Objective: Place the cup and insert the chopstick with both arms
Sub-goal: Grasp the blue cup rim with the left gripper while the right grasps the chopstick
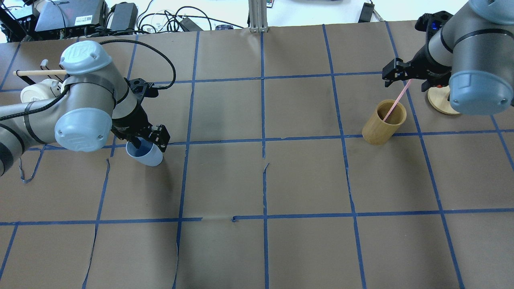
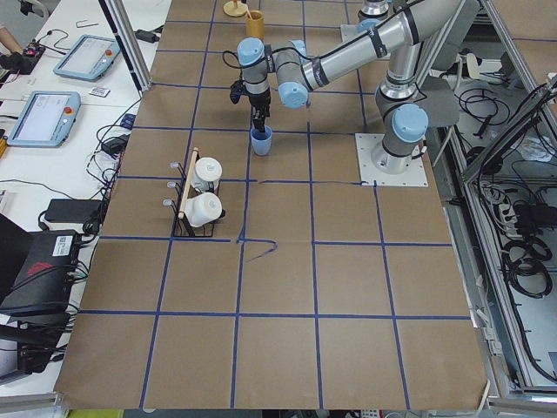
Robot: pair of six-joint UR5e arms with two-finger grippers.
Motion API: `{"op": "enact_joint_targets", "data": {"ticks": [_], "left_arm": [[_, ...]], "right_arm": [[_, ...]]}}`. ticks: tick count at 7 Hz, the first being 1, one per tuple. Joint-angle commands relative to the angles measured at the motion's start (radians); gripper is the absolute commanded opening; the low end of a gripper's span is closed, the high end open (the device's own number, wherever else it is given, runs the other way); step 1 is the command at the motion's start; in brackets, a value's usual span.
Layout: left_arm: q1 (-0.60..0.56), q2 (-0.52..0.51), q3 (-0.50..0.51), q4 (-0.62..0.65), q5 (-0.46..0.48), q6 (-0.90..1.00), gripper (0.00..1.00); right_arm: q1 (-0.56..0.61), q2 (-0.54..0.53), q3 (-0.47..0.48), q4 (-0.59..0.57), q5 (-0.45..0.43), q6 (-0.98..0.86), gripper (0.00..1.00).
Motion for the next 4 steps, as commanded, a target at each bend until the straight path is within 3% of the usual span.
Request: {"op": "enact_joint_targets", "data": {"ticks": [1,2,3,4], "left_arm": [[0.0,-0.033,-0.001,0.028,0.012,0.007,0.4],[0.001,-0.041,-0.001,0.039,0.011,0.01,0.13],[0.001,-0.042,-0.001,0.039,0.01,0.01,0.0],[0.001,-0.044,-0.001,0.039,0.01,0.01,0.0]], "right_arm": [[-0.002,0.015,0.001,-0.044,0.003,0.005,0.8],[-0.003,0.015,0.001,-0.047,0.003,0.007,0.68],[-0.003,0.015,0.001,-0.048,0.003,0.007,0.48],[-0.003,0.015,-0.003,-0.048,0.001,0.022,0.38]]}}
